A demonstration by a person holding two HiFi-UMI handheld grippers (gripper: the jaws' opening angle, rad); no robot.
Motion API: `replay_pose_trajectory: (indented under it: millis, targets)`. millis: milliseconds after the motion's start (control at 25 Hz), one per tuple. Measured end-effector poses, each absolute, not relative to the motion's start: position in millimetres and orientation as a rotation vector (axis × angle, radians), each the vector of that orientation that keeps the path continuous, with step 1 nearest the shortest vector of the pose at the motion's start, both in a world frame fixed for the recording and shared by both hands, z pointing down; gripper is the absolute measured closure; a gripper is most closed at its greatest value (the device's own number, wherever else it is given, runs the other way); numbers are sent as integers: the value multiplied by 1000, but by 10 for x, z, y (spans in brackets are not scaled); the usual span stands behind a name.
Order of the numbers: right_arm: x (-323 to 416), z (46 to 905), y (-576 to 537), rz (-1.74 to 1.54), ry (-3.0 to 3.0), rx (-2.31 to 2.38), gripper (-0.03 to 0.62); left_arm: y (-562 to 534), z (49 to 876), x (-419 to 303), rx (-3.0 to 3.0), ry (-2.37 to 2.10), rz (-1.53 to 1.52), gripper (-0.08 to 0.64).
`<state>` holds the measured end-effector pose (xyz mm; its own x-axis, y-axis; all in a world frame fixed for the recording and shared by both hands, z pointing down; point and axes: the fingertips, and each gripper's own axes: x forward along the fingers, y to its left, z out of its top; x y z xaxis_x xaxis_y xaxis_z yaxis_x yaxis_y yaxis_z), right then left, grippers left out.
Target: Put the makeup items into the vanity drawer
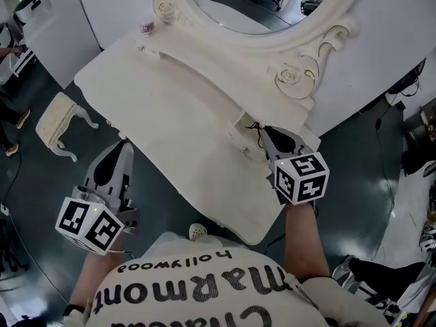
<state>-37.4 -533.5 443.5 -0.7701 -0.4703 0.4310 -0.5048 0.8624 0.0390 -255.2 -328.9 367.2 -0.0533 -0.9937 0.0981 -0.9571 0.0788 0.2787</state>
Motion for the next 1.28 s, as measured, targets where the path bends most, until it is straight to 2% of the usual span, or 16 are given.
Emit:
replay_pose_trajectory:
  millis: [1280]
  targets:
    - [-543, 4956, -5450, 164, -2462, 477, 555, -3683, 3820, -2557, 1949, -2054, -167, 551]
